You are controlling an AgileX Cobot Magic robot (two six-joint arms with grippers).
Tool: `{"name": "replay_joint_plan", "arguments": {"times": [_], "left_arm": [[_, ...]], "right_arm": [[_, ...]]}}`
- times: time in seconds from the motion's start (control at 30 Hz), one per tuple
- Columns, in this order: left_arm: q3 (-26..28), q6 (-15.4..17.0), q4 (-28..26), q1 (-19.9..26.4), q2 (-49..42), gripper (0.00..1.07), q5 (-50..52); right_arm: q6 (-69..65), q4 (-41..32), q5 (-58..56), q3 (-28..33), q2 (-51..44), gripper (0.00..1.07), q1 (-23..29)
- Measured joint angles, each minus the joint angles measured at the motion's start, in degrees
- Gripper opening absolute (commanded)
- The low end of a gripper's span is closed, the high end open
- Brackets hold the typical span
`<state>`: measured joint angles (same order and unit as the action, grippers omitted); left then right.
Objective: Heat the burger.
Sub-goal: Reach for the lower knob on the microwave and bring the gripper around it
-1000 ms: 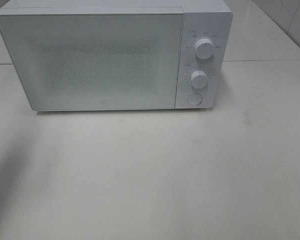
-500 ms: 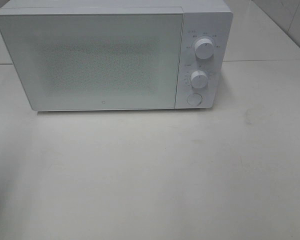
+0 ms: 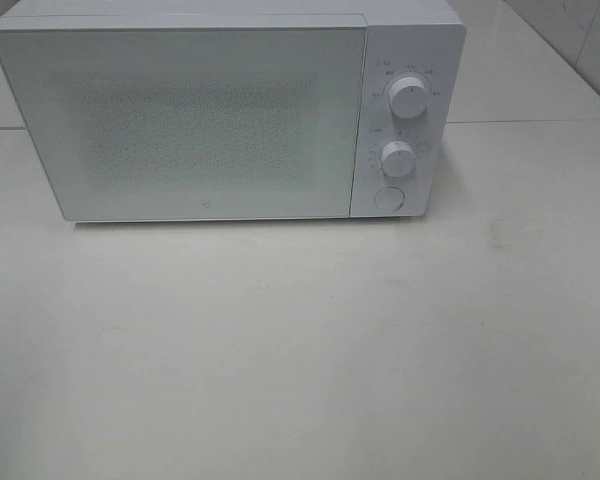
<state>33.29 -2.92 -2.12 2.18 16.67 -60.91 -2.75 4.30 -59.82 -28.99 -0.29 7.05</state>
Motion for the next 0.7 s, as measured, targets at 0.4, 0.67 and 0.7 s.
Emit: {"name": "replay_joint_plan", "arguments": {"times": [0.4, 0.67, 0.7], "left_arm": [[-4.6, 0.0, 0.9, 0.0, -16.3, 0.98, 0.5], [-4.6, 0.0, 0.9, 0.0, -16.9, 0.98, 0.5], [-4.6, 0.0, 0.9, 0.0, -16.9, 0.98, 0.5]], "right_arm": [[0.0, 0.0, 0.0, 0.0, 0.0, 0.74, 0.0], [0.0, 0.0, 0.1, 0.0, 0.0, 0.74, 0.0], [0.0, 0.0, 0.1, 0.0, 0.0, 0.74, 0.0]]}}
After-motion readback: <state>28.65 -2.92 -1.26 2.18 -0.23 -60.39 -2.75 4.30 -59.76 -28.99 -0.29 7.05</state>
